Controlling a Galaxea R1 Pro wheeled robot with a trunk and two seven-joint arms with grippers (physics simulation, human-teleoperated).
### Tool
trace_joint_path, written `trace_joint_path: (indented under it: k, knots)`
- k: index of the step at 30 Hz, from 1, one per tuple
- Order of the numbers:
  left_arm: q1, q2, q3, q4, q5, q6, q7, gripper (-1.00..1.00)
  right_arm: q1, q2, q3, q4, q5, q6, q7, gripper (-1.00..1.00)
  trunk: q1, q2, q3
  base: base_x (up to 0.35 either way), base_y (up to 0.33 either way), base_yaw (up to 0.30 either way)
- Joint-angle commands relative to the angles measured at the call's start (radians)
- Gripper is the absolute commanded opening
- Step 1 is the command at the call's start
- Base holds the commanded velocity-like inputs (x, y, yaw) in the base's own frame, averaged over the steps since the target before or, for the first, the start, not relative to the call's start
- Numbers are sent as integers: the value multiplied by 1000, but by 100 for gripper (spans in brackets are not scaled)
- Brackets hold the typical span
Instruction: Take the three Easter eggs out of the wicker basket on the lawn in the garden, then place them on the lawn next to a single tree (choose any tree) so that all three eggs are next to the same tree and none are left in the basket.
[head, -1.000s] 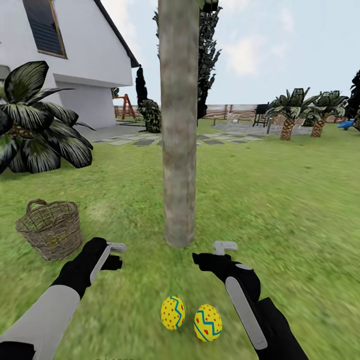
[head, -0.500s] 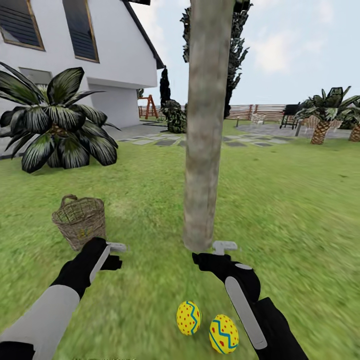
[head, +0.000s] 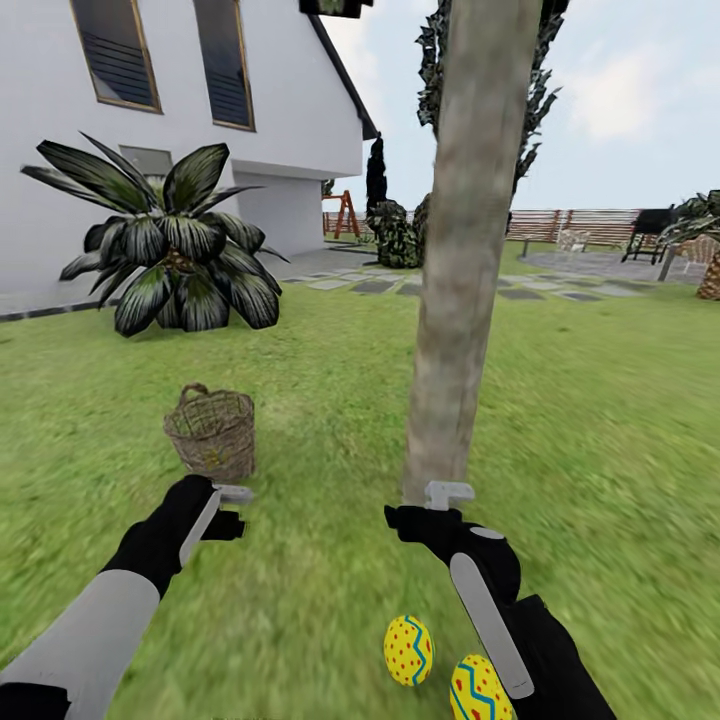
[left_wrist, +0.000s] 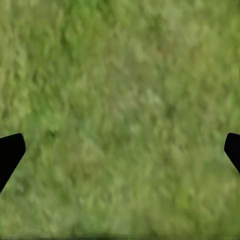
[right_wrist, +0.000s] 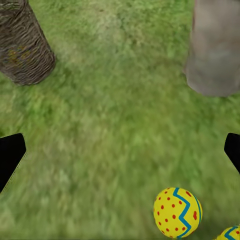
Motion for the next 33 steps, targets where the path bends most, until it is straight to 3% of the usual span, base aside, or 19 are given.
trace_joint_path:
  k: [1,33]
  knots:
    - [0,1,-5,-1,11,3,10,100,-1,0,1,-1,-11,2,-10,100,-4,7,2,0,0,285]
    - [0,-1,-5,-2,11,3,10,100,-1,0,-1,-1,-12,2,-8,100,-127,231,102,0,0,285]
